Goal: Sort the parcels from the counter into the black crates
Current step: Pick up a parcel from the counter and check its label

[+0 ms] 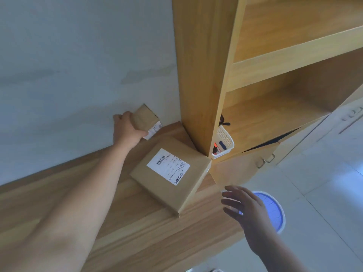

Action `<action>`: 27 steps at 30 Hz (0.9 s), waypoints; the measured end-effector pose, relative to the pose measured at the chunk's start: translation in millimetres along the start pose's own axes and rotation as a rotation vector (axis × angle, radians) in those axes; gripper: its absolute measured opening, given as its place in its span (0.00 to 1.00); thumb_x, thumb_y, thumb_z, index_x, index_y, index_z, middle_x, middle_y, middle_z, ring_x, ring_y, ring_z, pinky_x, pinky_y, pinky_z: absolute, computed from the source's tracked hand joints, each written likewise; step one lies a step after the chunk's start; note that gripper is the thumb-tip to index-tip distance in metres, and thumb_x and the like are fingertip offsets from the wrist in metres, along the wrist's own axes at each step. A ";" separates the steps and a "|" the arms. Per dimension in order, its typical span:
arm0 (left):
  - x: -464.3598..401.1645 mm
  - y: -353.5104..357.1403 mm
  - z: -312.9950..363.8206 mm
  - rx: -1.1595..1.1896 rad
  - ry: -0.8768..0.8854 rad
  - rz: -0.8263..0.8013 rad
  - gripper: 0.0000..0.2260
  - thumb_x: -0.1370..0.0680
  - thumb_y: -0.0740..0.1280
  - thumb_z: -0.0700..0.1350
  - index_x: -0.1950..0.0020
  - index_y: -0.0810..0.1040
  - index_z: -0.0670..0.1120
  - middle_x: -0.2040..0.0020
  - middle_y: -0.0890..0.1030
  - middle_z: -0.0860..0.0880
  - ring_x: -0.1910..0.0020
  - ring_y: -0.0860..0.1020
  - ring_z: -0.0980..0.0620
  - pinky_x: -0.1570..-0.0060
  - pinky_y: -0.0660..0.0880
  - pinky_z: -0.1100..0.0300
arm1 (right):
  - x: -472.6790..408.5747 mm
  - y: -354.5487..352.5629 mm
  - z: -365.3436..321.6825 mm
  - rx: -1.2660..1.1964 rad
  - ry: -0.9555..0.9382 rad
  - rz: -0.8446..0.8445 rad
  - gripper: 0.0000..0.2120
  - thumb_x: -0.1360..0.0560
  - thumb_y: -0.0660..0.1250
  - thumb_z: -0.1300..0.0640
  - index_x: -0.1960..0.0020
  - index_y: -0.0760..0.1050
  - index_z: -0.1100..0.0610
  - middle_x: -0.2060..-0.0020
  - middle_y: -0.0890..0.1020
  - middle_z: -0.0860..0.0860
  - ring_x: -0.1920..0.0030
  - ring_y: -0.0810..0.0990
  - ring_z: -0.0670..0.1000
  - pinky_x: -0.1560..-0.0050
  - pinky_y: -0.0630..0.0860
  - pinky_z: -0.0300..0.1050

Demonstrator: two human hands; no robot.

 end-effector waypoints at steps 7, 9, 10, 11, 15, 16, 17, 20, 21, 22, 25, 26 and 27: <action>205.7 -51.1 -5.1 0.802 -0.334 -0.044 0.34 0.42 0.79 0.58 0.39 0.79 0.49 0.45 0.86 0.52 0.46 0.83 0.57 0.40 0.73 0.57 | 17.5 24.4 -4.3 0.110 -0.048 -0.323 0.08 0.19 0.67 0.59 0.46 0.85 0.54 0.49 0.86 0.56 0.49 0.85 0.55 0.43 0.78 0.54; 260.9 -45.4 2.0 0.921 -0.365 -0.099 0.33 0.43 0.77 0.58 0.40 0.79 0.50 0.47 0.87 0.55 0.49 0.83 0.58 0.35 0.71 0.53 | 31.2 32.7 -5.1 0.204 -0.115 -0.480 0.12 0.21 0.70 0.55 0.38 0.83 0.45 0.43 0.85 0.50 0.41 0.84 0.50 0.39 0.80 0.53; 285.6 -40.5 1.4 0.971 -0.383 -0.098 0.31 0.42 0.77 0.57 0.40 0.80 0.50 0.46 0.87 0.54 0.50 0.82 0.56 0.34 0.71 0.52 | 40.6 36.2 -6.3 0.243 -0.157 -0.567 0.18 0.22 0.73 0.52 0.34 0.80 0.41 0.39 0.84 0.47 0.38 0.82 0.48 0.37 0.79 0.53; 309.3 -35.8 1.5 1.013 -0.398 -0.087 0.29 0.41 0.77 0.56 0.41 0.80 0.50 0.45 0.87 0.52 0.50 0.82 0.55 0.35 0.71 0.50 | 50.2 38.8 -8.2 0.266 -0.196 -0.652 0.23 0.25 0.75 0.48 0.31 0.77 0.37 0.36 0.82 0.44 0.35 0.81 0.45 0.36 0.78 0.53; 388.7 -21.2 0.7 1.124 -0.435 -0.069 0.18 0.37 0.75 0.53 0.48 0.87 0.54 0.41 0.86 0.49 0.47 0.83 0.52 0.36 0.72 0.51 | 84.3 46.7 -15.8 0.339 -0.318 -0.889 0.39 0.34 0.74 0.38 0.25 0.66 0.31 0.30 0.78 0.40 0.31 0.77 0.43 0.32 0.73 0.55; 405.3 -20.4 -0.9 1.143 -0.446 -0.061 0.18 0.36 0.75 0.54 0.46 0.87 0.54 0.39 0.85 0.48 0.43 0.83 0.50 0.34 0.71 0.50 | 93.5 49.5 -15.4 0.353 -0.329 -0.936 0.39 0.34 0.74 0.38 0.25 0.66 0.31 0.30 0.78 0.40 0.32 0.78 0.45 0.32 0.73 0.56; 419.8 -20.5 -5.0 1.154 -0.453 -0.045 0.20 0.34 0.75 0.54 0.43 0.86 0.53 0.37 0.84 0.47 0.39 0.81 0.47 0.32 0.71 0.48 | 101.9 52.5 -14.0 0.361 -0.331 -0.975 0.38 0.33 0.73 0.39 0.25 0.66 0.31 0.31 0.78 0.41 0.32 0.79 0.47 0.31 0.72 0.58; 454.5 -25.6 -14.5 1.130 -0.464 0.007 0.28 0.32 0.74 0.56 0.33 0.80 0.50 0.34 0.82 0.47 0.32 0.77 0.41 0.28 0.68 0.44 | 120.0 56.2 -4.6 0.370 -0.318 -1.033 0.32 0.31 0.74 0.45 0.28 0.71 0.31 0.33 0.81 0.45 0.35 0.82 0.51 0.30 0.72 0.62; 462.9 -28.1 -17.3 1.119 -0.462 0.020 0.30 0.32 0.74 0.57 0.32 0.78 0.49 0.34 0.83 0.47 0.31 0.77 0.41 0.28 0.67 0.44 | 125.4 57.5 -1.2 0.370 -0.312 -1.045 0.30 0.31 0.75 0.47 0.30 0.73 0.31 0.34 0.82 0.46 0.36 0.82 0.52 0.30 0.73 0.64; 469.7 -30.4 -19.7 1.104 -0.452 0.025 0.31 0.33 0.74 0.57 0.31 0.78 0.48 0.34 0.82 0.47 0.31 0.77 0.42 0.27 0.66 0.44 | 130.5 58.3 2.0 0.368 -0.307 -1.054 0.29 0.30 0.74 0.49 0.33 0.75 0.31 0.36 0.83 0.47 0.37 0.83 0.53 0.31 0.73 0.65; 484.3 -41.4 -23.9 1.082 -0.388 0.026 0.35 0.32 0.74 0.54 0.25 0.72 0.50 0.31 0.81 0.47 0.30 0.76 0.45 0.28 0.66 0.45 | 146.3 59.7 9.1 0.368 -0.306 -1.067 0.27 0.31 0.74 0.54 0.35 0.78 0.33 0.38 0.84 0.49 0.38 0.84 0.54 0.33 0.75 0.67; 486.9 -47.5 -26.7 1.093 -0.362 0.038 0.38 0.32 0.76 0.53 0.23 0.70 0.51 0.30 0.79 0.46 0.29 0.76 0.46 0.29 0.67 0.47 | 152.1 60.2 10.4 0.367 -0.305 -1.074 0.27 0.31 0.74 0.53 0.35 0.79 0.33 0.37 0.83 0.49 0.38 0.83 0.54 0.33 0.75 0.66; 488.8 -54.7 -28.1 1.108 -0.337 0.051 0.41 0.34 0.79 0.52 0.22 0.68 0.51 0.29 0.78 0.45 0.28 0.75 0.45 0.31 0.68 0.48 | 158.3 61.1 11.1 0.362 -0.305 -1.082 0.28 0.32 0.75 0.52 0.35 0.78 0.33 0.37 0.83 0.49 0.37 0.83 0.54 0.33 0.75 0.66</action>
Point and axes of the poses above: each hand's wrist, its own x-axis away from the middle knuckle, its own y-axis out of the palm, z = x × y, the point moved 9 cm from there along -x, towards the middle knuckle
